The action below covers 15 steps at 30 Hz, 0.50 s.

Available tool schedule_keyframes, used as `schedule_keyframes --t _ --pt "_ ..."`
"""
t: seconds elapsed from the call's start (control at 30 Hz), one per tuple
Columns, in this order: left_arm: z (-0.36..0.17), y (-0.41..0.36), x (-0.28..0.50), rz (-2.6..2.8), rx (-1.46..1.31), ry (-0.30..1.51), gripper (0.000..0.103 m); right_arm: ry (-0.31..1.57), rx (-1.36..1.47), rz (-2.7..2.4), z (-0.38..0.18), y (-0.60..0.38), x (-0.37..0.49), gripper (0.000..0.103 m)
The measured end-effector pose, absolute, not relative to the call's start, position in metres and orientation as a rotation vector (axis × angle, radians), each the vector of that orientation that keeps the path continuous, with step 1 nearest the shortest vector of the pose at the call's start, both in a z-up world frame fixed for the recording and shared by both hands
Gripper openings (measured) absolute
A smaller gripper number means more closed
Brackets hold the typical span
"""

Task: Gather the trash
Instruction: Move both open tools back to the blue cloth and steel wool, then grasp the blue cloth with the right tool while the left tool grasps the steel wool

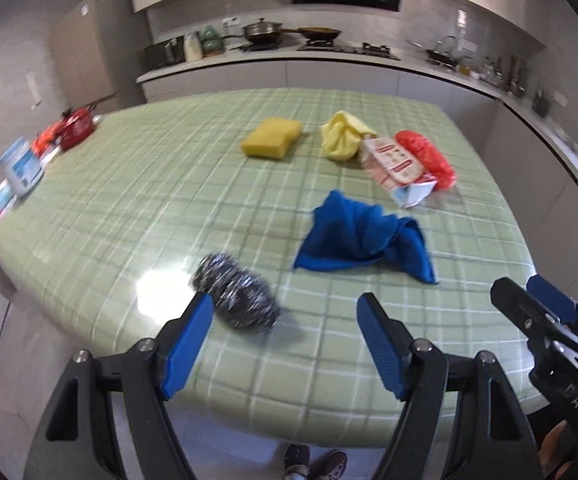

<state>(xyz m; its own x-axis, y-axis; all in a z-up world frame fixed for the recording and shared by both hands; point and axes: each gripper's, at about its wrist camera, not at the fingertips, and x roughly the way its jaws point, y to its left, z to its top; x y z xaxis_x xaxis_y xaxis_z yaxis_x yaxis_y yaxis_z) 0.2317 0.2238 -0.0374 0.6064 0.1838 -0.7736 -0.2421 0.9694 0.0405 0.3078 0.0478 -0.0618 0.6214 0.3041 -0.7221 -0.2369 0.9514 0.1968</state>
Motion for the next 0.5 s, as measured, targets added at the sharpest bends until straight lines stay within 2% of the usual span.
schedule_keyframes --t 0.23,0.5 --pt "-0.058 0.257 0.226 0.313 -0.118 0.920 0.076 0.882 0.096 0.357 -0.077 0.067 0.312 0.068" --pt "-0.092 0.287 0.261 0.227 -0.181 0.990 0.076 0.877 0.065 0.327 -0.085 0.096 0.328 0.068"
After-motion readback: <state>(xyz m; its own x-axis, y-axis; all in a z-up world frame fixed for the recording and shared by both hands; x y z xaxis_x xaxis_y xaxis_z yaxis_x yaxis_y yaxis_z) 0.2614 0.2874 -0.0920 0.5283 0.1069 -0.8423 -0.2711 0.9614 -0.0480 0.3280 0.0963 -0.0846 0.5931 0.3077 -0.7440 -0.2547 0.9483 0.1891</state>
